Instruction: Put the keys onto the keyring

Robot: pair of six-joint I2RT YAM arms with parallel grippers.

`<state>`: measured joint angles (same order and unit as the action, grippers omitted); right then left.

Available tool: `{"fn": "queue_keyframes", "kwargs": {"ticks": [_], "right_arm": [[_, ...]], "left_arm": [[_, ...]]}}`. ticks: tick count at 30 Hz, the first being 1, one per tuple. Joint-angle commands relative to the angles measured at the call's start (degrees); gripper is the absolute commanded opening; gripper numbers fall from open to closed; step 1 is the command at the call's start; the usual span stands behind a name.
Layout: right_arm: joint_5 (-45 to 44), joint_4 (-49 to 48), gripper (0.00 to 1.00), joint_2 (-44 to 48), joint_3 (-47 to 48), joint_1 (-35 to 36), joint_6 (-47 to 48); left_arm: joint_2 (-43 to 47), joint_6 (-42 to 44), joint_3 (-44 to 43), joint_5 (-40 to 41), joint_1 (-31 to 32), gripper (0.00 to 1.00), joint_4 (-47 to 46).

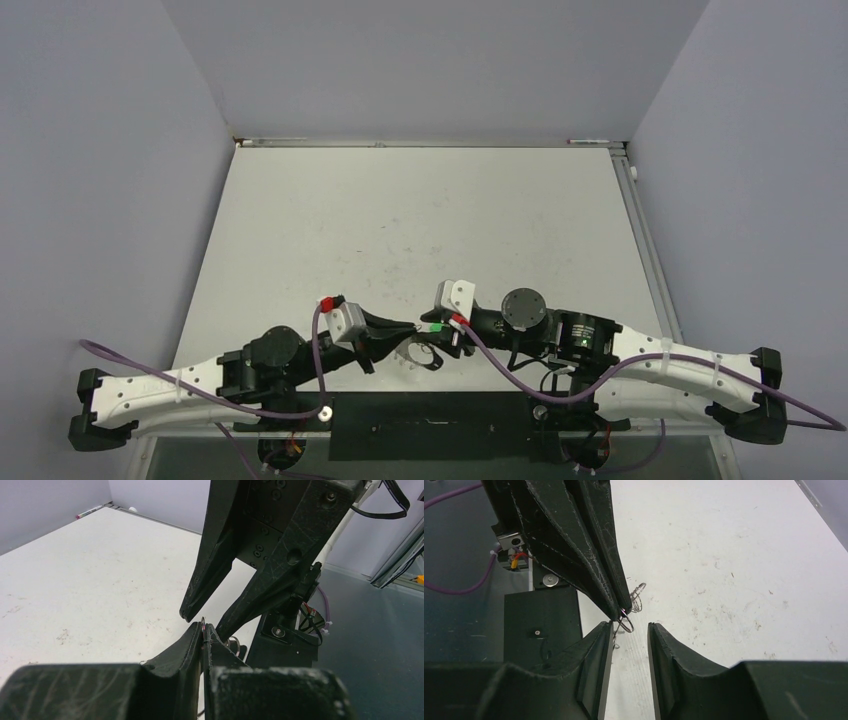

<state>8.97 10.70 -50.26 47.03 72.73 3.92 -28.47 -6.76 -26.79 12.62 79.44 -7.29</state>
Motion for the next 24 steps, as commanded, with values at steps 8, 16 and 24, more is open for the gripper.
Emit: {"fn": "queue_keyframes", "kwargs": {"ticks": [8,16,24], "right_arm": [[2.1,-3.0,0.22,-0.1,1.6,-0.1,1.4],[3.7,-4.9,0.29,-0.3,1.4,-0.2,1.2],[5.5,-5.6,0.25,1.4,1.5,-1.5,1.1]], "left_arm": [[3.7,1.0,0.7,-2.6,-0.1,0.0,-6.3],[4.2,1.7,0.9,-4.2,-0.1,0.0,-6.2],[5.1,2.0,0.9,-4.4,-0.1,0.0,-5.5]]}}
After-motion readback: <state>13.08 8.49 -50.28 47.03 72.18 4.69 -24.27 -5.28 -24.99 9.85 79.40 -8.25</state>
